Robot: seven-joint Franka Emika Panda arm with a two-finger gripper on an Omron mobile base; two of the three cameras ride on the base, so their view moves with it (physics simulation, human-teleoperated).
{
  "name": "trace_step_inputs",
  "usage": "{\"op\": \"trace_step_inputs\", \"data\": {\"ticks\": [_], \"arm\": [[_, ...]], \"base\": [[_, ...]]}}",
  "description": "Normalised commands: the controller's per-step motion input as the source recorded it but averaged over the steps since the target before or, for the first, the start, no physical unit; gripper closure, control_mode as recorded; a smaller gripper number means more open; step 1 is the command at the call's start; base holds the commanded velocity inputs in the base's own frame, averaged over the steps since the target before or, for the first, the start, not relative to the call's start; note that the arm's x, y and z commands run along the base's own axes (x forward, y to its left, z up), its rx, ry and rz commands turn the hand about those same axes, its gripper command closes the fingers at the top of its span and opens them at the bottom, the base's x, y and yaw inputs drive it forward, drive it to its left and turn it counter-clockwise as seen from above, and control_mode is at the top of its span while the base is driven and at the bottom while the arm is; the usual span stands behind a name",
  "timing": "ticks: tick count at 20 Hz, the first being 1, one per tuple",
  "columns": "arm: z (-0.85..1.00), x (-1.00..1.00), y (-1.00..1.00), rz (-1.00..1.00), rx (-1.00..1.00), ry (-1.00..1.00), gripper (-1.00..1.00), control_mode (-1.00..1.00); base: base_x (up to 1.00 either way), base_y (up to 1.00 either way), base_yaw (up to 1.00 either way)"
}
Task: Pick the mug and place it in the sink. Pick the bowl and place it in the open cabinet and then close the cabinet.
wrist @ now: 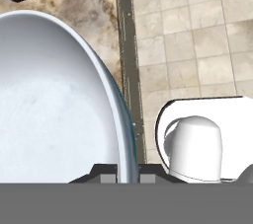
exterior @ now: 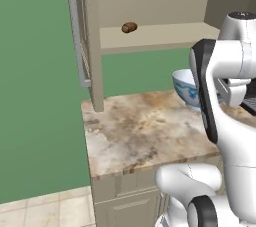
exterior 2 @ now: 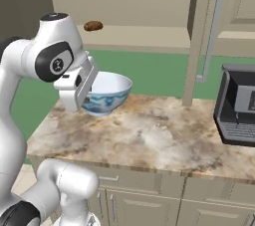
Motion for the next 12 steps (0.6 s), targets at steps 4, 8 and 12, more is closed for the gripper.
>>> {"op": "trace_step_inputs", "data": {"ticks": [4,8,12], "arm": [[0.0,0.0,0.0,0.0,0.0,0.0,1.0,1.0],[0.0,0.0,0.0,0.0,0.0,0.0,1.0,1.0],[0.0,0.0,0.0,0.0,0.0,0.0,1.0,1.0]], "base": [[0.16,-0.01,0.0],[0.52,0.0,0.0],[0.88,0.0,0.0]]}}
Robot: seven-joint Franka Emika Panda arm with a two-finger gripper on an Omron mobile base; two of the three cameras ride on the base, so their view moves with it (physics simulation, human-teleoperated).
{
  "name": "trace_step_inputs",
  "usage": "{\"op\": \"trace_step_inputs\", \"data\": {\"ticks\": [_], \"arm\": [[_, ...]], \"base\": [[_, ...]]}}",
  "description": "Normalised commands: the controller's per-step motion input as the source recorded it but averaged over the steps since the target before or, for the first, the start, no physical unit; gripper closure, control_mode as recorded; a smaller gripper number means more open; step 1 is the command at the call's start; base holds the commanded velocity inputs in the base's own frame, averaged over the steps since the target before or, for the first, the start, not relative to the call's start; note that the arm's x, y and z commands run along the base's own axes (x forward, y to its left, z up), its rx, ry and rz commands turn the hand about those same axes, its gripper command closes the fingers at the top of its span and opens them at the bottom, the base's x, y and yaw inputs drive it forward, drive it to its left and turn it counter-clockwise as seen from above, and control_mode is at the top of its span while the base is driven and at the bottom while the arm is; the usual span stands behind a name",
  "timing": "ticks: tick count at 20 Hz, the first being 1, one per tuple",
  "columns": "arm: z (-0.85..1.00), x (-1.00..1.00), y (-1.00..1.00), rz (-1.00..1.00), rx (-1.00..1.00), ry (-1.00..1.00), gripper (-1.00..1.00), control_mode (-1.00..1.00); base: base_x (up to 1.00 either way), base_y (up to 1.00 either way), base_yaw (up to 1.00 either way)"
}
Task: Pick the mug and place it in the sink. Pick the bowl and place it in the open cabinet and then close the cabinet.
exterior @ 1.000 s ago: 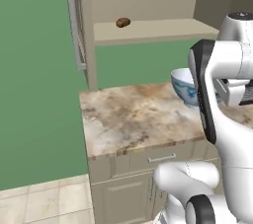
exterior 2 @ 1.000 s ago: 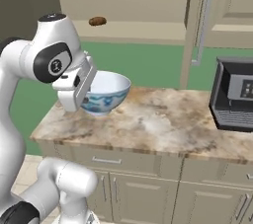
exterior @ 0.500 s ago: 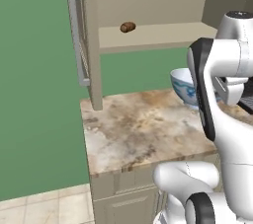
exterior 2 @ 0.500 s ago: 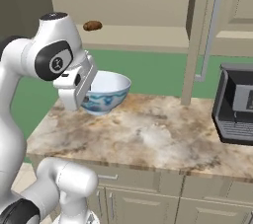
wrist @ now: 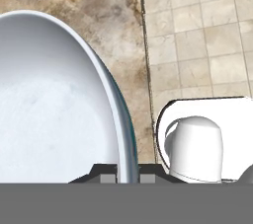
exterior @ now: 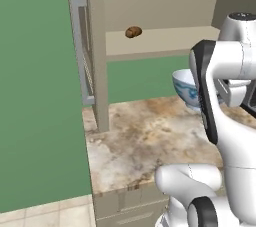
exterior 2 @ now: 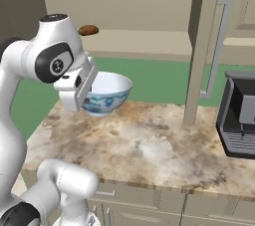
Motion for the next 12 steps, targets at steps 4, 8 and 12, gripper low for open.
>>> {"op": "trace_step_inputs", "data": {"ticks": [4,8,12], "arm": [[0.0,0.0,0.0,0.0,0.0,0.0,1.0,1.0],[0.0,0.0,0.0,0.0,0.0,0.0,1.0,1.0],[0.0,0.0,0.0,0.0,0.0,0.0,1.0,1.0]], "base": [[0.31,-0.06,0.0],[0.0,-0.1,0.0],[0.0,-0.09,0.01]]}}
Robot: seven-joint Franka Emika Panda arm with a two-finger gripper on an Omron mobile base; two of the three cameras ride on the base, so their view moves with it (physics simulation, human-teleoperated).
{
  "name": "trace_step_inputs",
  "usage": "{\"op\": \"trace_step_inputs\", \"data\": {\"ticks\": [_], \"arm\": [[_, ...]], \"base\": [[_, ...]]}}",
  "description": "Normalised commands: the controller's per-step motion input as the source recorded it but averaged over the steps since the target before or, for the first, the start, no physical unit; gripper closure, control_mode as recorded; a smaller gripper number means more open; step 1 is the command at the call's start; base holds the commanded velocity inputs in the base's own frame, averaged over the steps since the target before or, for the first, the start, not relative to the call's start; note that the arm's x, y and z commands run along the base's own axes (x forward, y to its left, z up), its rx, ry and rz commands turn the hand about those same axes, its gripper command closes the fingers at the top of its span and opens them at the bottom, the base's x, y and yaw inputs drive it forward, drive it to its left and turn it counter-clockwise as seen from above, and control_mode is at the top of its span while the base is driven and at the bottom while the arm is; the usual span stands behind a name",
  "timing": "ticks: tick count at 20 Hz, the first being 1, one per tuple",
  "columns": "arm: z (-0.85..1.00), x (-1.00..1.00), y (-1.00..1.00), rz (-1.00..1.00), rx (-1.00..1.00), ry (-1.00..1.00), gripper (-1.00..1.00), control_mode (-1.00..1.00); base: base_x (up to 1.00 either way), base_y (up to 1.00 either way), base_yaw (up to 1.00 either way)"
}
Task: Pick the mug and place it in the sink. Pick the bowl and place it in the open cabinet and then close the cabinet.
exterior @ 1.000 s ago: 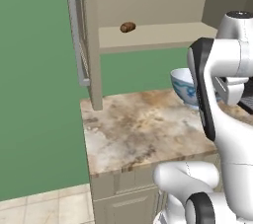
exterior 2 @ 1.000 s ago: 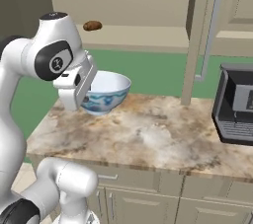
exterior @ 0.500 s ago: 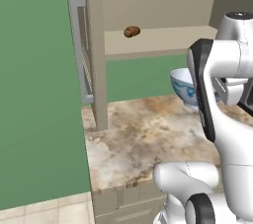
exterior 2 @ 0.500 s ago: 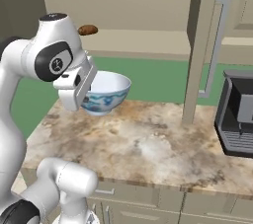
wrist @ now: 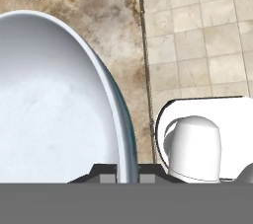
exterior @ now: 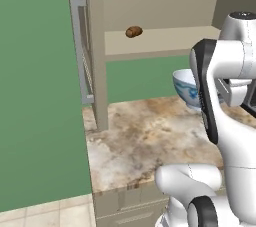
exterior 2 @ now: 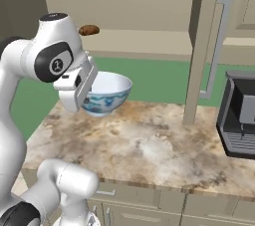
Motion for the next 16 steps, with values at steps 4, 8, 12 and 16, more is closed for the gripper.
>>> {"op": "trace_step_inputs", "data": {"ticks": [4,8,12,16], "arm": [[0.0,0.0,0.0,0.0,0.0,0.0,1.0,1.0],[0.0,0.0,0.0,0.0,0.0,0.0,1.0,1.0],[0.0,-0.08,-0.02,0.02,0.0,-0.02,1.0,-1.0],[0.07,-0.31,0.0,0.0,0.0,-0.11,1.0,-1.0]], "base": [[0.0,-0.15,0.05],[0.01,-0.08,0.05],[0.0,-0.03,0.01],[0.0,0.0,0.0]]}}
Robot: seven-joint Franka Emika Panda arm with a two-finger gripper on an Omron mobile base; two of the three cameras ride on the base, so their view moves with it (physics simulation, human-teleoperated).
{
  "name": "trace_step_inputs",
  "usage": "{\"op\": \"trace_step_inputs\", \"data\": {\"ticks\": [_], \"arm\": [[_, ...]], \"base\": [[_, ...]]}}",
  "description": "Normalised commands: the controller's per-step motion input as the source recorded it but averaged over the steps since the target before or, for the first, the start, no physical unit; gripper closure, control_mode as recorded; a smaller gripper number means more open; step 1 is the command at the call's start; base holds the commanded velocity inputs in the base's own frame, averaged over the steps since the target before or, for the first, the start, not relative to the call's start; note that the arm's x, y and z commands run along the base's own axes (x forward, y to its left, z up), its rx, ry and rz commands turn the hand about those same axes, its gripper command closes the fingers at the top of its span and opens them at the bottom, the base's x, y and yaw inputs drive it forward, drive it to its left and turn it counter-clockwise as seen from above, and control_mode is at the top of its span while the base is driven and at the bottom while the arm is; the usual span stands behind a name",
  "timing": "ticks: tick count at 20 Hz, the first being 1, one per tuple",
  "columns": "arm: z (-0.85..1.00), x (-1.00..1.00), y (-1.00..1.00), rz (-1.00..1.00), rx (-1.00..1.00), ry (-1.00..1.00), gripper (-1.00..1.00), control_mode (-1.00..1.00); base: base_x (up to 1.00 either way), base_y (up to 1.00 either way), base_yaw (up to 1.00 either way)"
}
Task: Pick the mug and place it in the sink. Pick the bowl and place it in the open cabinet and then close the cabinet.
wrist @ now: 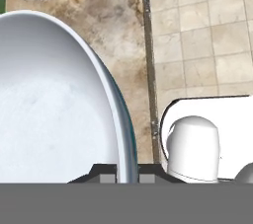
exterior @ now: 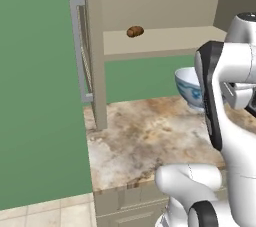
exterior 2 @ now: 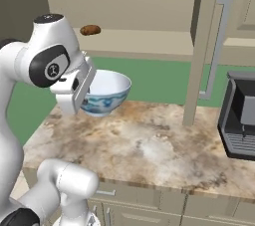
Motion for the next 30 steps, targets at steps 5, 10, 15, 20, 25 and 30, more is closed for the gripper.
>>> {"op": "trace_step_inputs", "data": {"ticks": [5,10,15,20,25,30], "arm": [[0.25,-0.21,0.0,0.02,0.0,-0.21,1.0,-1.0],[0.23,-0.03,0.0,0.01,0.0,-0.17,1.0,-1.0],[0.06,0.01,0.0,0.02,-0.01,-0.11,1.0,-1.0],[0.12,0.0,0.0,0.03,-0.02,-0.21,1.0,-1.0],[0.23,0.1,0.0,0.02,0.0,-0.14,1.0,-1.0],[0.38,0.28,-0.01,0.01,0.0,0.0,1.0,-1.0]], "base": [[0.0,0.0,0.0],[0.0,0.0,0.0],[0.0,0.0,0.0],[0.0,0.0,0.0],[0.0,0.0,0.0],[0.0,0.0,0.0]]}}
